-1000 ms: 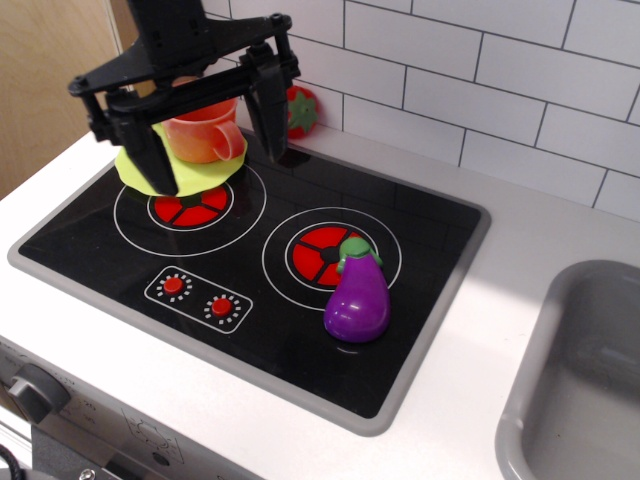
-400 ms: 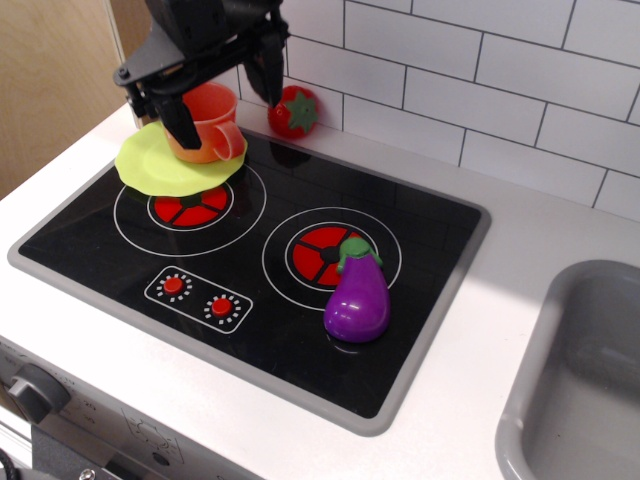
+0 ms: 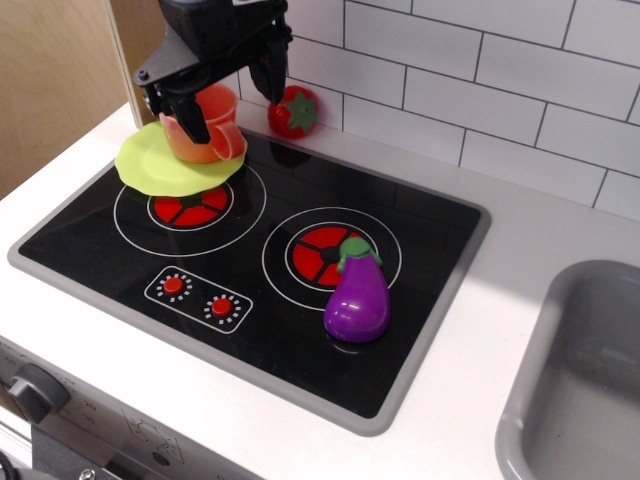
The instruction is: Take cup off plate
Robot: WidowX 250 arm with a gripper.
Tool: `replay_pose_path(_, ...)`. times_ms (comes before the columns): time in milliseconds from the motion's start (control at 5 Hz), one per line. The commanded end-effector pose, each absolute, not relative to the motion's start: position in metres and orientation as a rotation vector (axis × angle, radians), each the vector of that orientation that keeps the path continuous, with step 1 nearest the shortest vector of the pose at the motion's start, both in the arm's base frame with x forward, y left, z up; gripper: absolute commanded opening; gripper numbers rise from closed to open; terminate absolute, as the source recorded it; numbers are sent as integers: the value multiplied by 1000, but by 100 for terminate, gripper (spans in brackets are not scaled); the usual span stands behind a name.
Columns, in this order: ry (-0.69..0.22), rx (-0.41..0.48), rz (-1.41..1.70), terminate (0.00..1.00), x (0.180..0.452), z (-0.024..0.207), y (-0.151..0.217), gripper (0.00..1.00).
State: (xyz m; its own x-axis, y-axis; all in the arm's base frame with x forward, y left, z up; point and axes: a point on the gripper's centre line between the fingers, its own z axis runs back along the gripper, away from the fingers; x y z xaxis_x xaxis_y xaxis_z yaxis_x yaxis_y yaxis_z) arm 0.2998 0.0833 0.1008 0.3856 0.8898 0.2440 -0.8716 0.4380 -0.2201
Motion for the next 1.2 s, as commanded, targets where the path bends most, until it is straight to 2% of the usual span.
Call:
replay_pose_path(0, -357, -53, 1235, 0, 309, 100, 91, 100)
replay_pose_path(400, -354, -51, 1282, 0, 308, 83, 95, 100)
replay_pose_path(600, -353, -66, 1293, 0, 308, 84, 94, 0)
replay_pose_path(800, -327, -67, 1293, 0, 306, 84, 93, 0)
replay_pose_path(1000, -338, -73, 1294, 0, 304, 86, 94, 0)
